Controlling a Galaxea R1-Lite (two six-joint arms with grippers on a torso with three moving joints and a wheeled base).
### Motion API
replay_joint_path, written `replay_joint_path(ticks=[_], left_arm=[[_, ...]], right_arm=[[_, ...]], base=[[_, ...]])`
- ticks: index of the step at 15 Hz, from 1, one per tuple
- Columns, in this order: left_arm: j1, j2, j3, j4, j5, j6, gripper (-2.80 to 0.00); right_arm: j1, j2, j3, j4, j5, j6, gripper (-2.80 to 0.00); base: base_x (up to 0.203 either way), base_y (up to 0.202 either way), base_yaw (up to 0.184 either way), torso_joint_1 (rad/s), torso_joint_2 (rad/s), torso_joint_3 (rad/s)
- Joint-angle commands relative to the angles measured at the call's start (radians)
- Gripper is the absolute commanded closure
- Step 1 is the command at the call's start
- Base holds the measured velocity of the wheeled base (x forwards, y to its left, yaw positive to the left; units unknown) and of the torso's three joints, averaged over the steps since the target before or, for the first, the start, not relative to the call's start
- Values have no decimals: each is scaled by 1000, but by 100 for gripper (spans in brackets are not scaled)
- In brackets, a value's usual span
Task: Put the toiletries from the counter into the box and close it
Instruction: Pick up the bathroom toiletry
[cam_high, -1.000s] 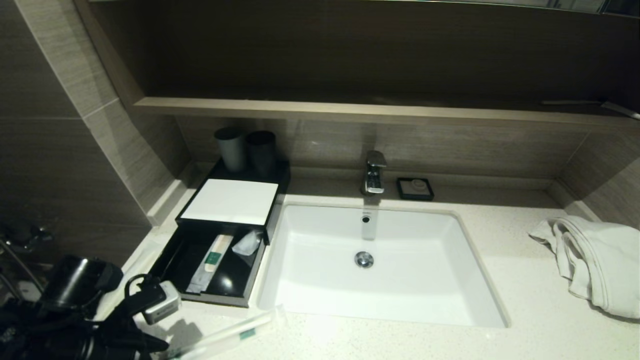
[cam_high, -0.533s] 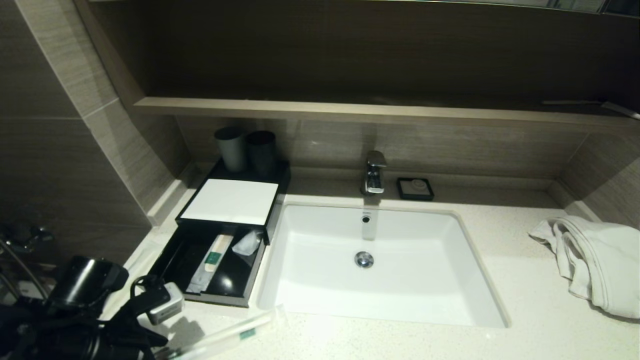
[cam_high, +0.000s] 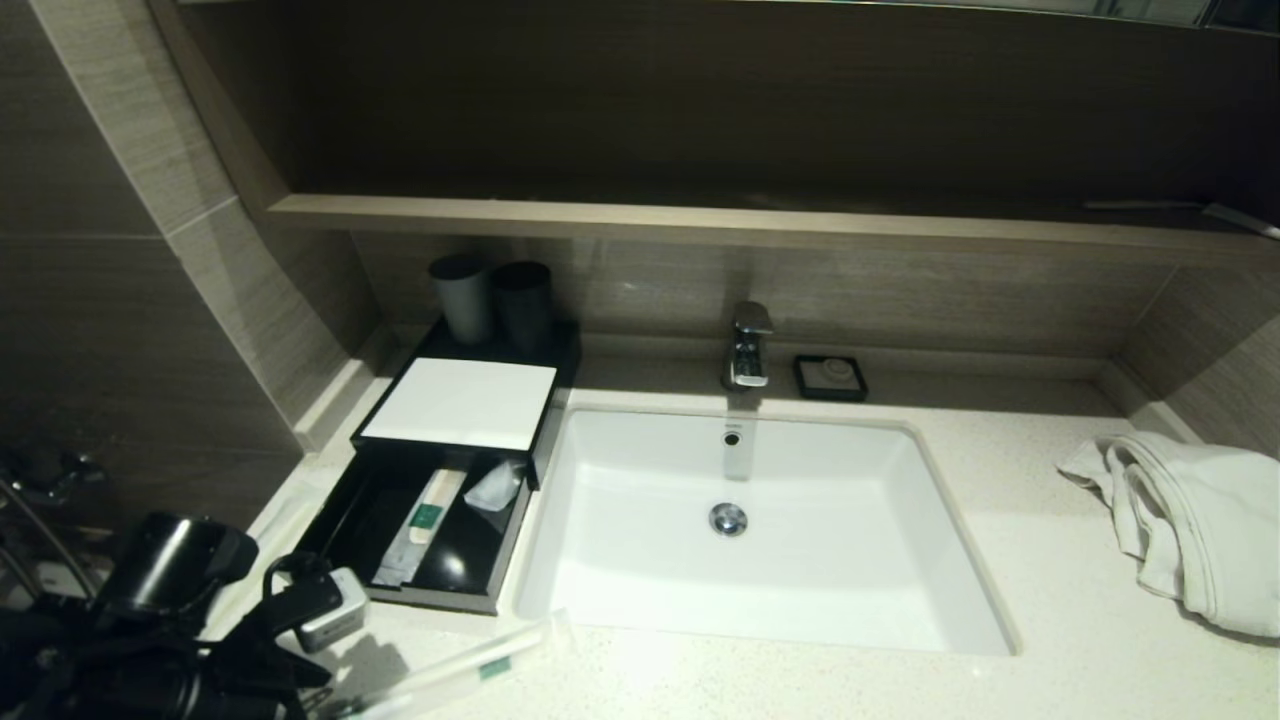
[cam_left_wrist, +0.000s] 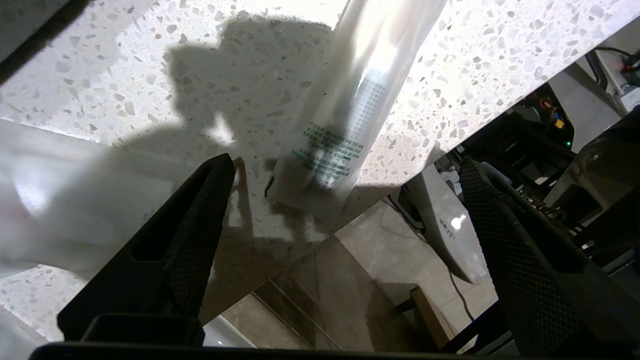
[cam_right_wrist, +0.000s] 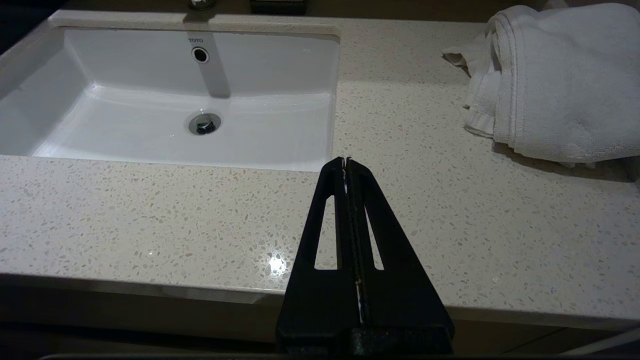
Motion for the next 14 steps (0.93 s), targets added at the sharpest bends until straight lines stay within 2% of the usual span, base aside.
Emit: replay_joint_path(ticks=[1,8,14], left_arm=[[0,-4,2,-1,15,18,-280],[0,2,3,-5,21,21,-280],[-1,57,0,-66,28,19,-280]], right_arm=[[0,0,0,0,0,0,0],[0,0,0,0,0,0,0],[0,0,0,0,0,0,0]], base=[[0,0,0,0,0,0],[0,0,0,0,0,0],[0,0,0,0,0,0]])
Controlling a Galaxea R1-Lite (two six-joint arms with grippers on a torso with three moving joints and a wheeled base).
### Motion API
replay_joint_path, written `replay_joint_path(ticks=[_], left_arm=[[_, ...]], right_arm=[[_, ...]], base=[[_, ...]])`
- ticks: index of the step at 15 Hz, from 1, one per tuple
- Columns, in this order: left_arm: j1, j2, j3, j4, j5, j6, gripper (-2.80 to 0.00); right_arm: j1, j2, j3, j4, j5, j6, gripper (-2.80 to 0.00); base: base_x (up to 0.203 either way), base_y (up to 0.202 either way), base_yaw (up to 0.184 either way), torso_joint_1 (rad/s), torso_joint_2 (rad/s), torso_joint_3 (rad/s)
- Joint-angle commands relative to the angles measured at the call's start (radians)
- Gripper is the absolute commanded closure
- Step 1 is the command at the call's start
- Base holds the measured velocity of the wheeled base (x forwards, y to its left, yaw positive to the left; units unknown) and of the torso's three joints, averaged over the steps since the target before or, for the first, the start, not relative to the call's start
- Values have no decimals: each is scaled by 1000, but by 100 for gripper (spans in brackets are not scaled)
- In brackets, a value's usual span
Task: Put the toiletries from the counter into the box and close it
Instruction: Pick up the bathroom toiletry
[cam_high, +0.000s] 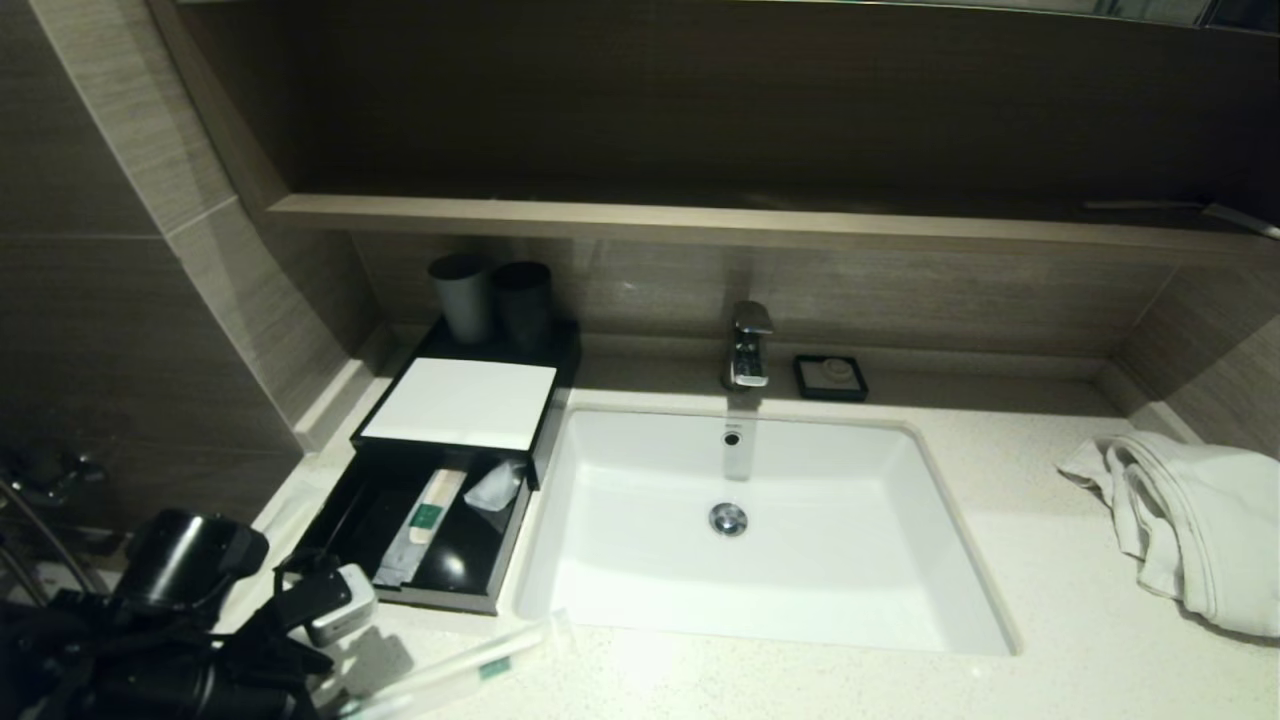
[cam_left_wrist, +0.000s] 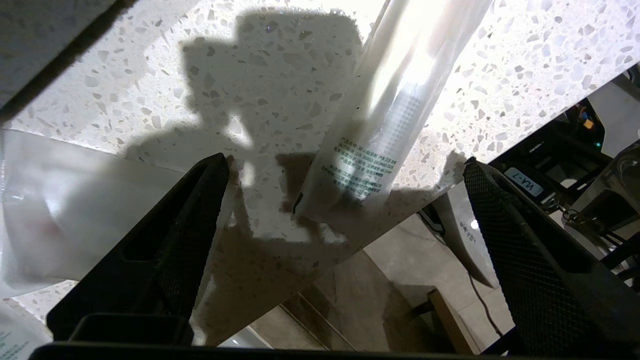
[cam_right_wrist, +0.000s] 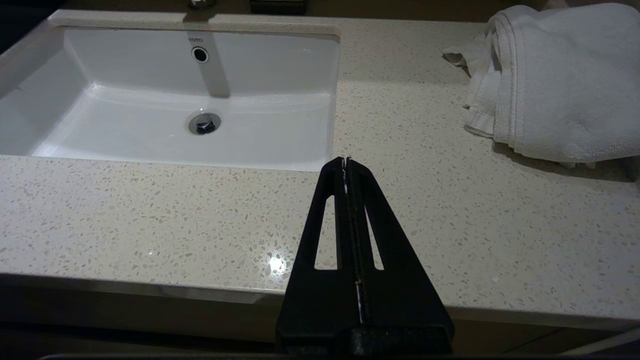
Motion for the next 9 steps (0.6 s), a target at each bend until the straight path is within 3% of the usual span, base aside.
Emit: replay_joint_path(ticks=[1,9], left_arm=[[-2,13,-5,-2,-1,4,-280],[-10,25,-18,-3,5,4,-280]], right_arm=[[0,0,0,0,0,0,0],[0,0,0,0,0,0,0]], base=[[0,0,0,0,0,0],[0,0,0,0,0,0]])
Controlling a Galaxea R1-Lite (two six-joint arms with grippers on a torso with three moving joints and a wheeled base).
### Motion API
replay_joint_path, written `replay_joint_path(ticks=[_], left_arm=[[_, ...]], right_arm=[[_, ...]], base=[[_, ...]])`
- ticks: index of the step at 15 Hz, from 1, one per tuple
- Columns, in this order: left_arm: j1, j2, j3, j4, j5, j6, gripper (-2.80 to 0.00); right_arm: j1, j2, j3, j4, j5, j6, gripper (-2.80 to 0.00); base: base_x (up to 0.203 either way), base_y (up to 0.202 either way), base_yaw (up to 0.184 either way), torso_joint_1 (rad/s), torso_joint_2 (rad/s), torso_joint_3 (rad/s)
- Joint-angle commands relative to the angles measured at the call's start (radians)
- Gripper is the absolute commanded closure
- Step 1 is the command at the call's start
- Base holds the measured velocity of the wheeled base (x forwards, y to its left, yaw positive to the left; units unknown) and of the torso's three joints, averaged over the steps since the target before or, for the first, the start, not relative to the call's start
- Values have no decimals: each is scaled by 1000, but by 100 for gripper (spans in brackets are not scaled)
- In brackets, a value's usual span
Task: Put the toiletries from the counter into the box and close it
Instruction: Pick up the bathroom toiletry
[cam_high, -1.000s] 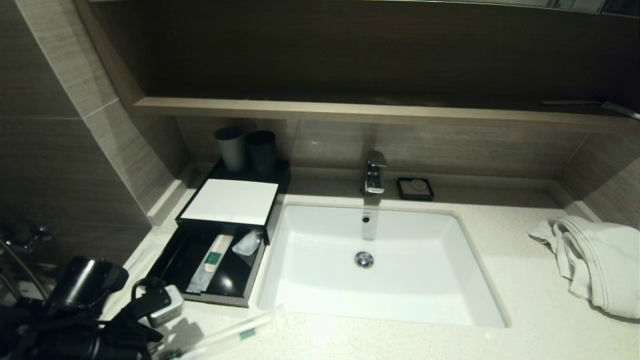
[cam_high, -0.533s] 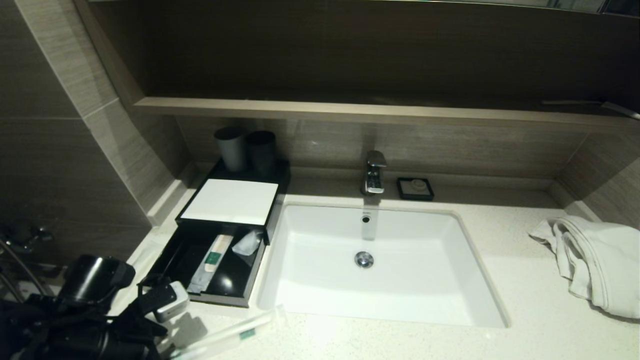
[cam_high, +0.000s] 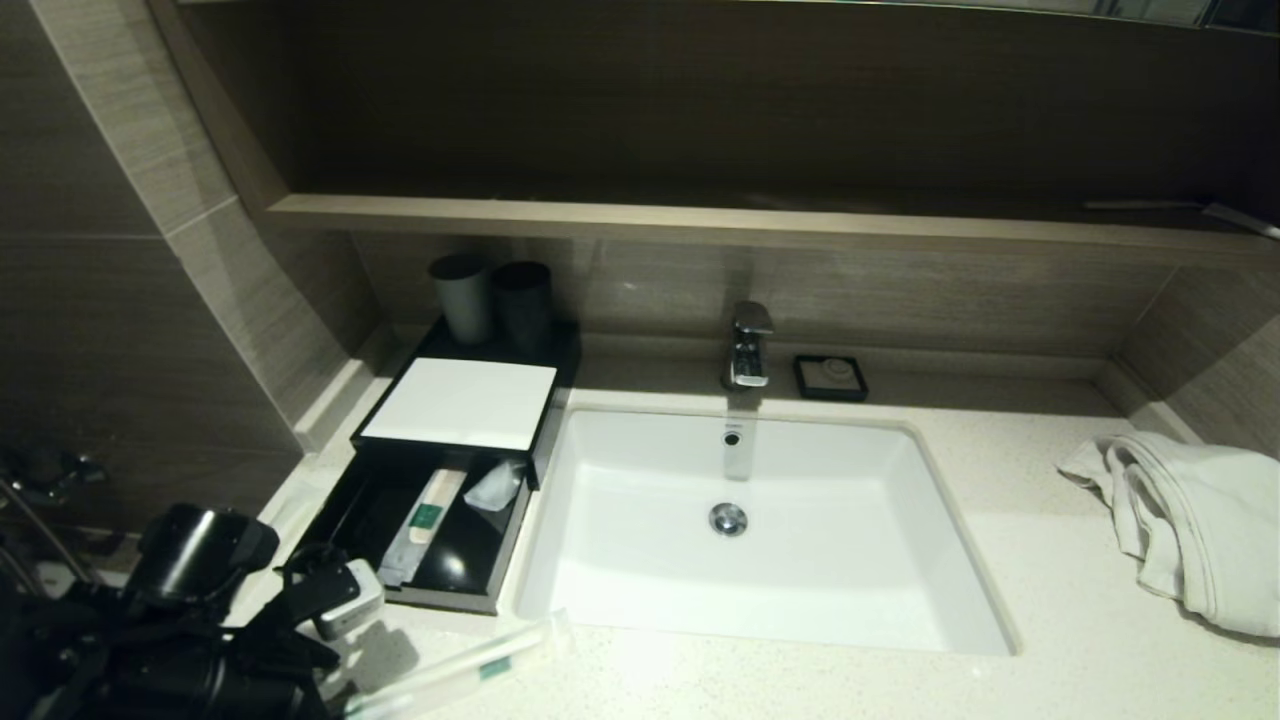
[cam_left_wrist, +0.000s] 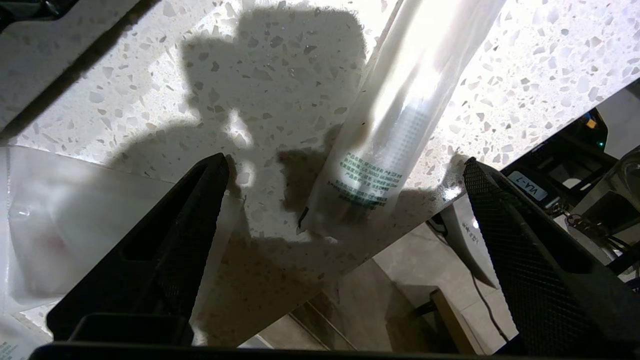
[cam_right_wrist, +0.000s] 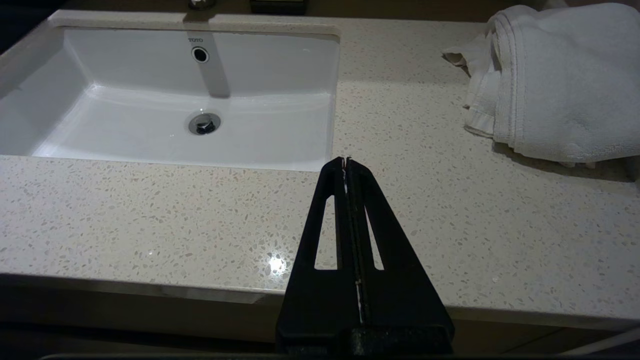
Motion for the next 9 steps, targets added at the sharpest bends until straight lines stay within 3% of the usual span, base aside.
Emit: replay_joint_path(ticks=[1,9], left_arm=[[-2,7,0,-1,7,3,-280],[-2,15,0,-1,10,3,-280]], right_arm=[[0,0,0,0,0,0,0],[0,0,0,0,0,0,0]], base=[[0,0,0,0,0,0],[0,0,0,0,0,0]])
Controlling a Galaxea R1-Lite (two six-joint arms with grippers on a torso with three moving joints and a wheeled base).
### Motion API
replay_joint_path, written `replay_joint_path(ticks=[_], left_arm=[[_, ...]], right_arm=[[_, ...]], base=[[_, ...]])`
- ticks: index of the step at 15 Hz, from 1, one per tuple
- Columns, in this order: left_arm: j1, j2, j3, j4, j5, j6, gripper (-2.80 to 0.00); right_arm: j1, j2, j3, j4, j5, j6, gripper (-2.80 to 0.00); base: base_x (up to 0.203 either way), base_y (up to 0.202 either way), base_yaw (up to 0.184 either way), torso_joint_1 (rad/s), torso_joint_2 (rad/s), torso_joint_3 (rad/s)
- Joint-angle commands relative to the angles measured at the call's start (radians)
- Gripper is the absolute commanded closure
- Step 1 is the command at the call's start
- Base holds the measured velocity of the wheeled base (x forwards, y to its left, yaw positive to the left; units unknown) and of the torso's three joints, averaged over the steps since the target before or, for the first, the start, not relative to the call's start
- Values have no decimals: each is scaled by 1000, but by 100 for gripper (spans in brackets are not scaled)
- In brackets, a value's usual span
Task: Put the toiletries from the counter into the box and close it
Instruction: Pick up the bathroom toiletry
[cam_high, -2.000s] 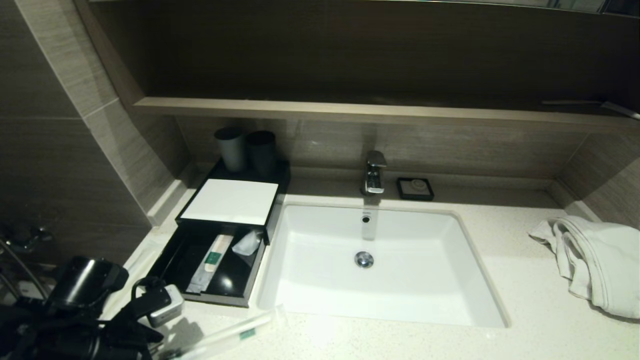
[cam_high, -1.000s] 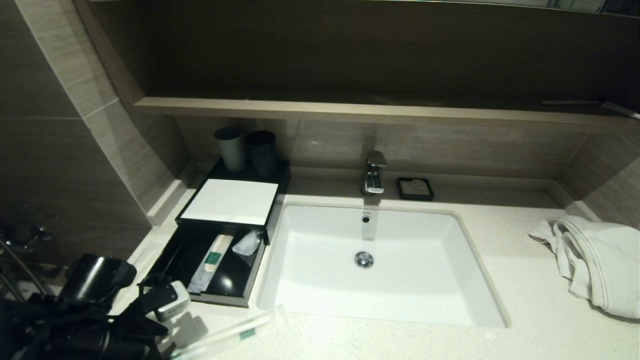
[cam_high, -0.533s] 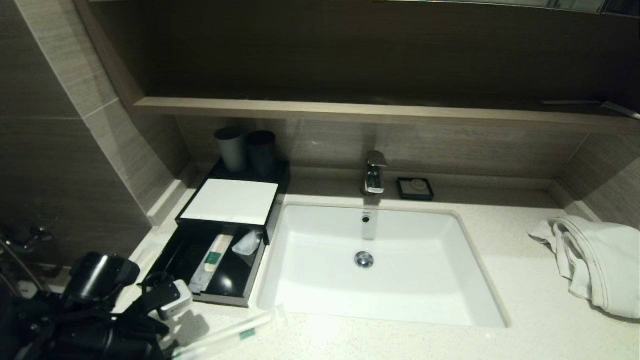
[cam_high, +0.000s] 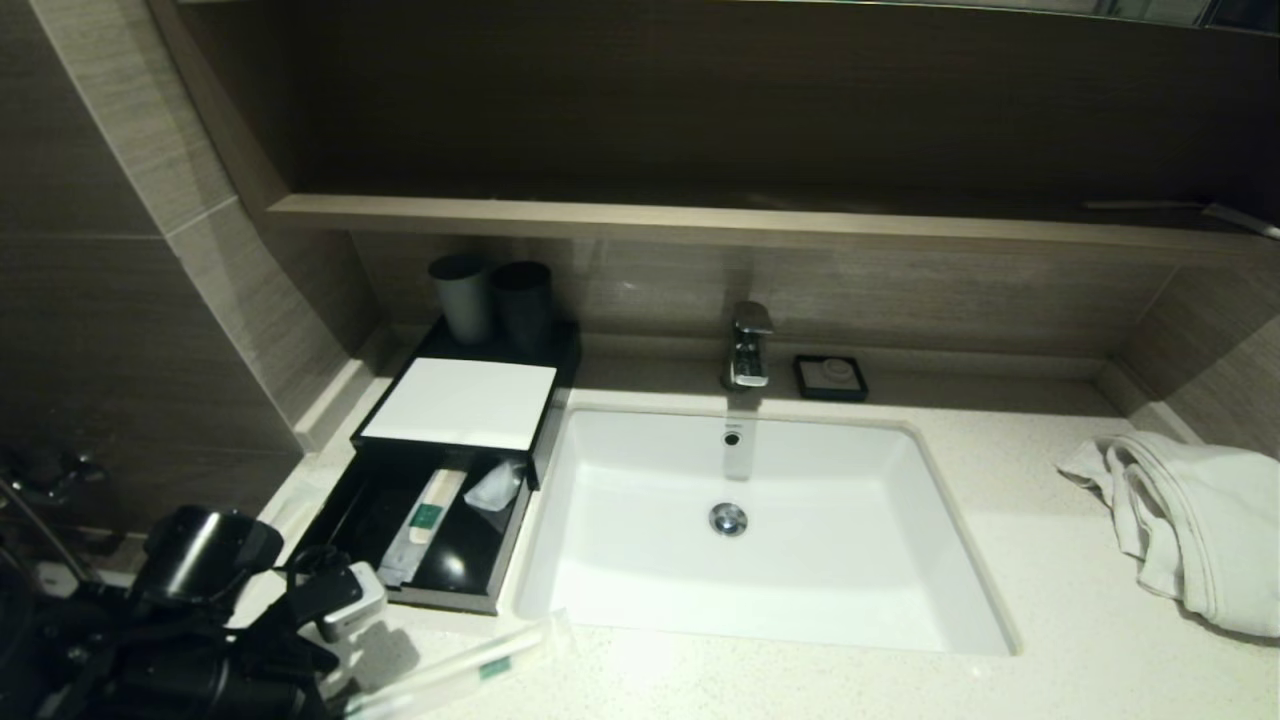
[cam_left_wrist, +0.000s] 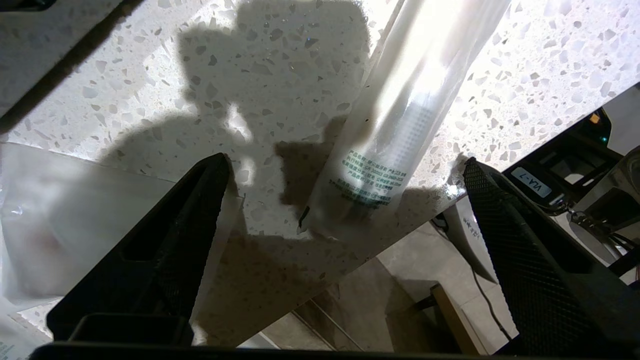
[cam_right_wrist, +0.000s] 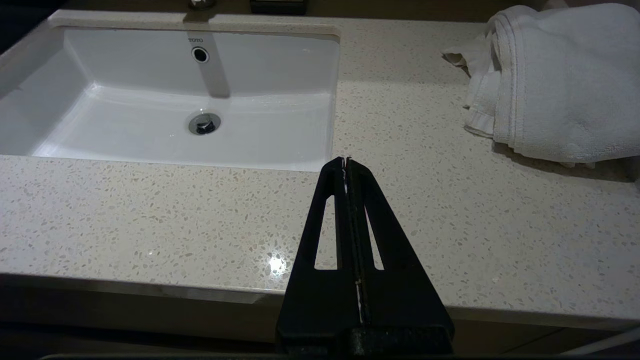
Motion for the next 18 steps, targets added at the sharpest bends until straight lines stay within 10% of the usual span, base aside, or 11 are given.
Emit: replay_joint_path(ticks=[1,2,18], left_arm=[[0,3,0,-1,-1,4,-280],[-2,7,0,-3,-1,4,0],[0,-22,2,-1,-30,2,0]], right_arm=[[0,0,0,0,0,0,0],[0,0,0,0,0,0,0],[0,0,0,0,0,0,0]], base=[[0,0,0,0,0,0],[0,0,0,0,0,0],[0,0,0,0,0,0]])
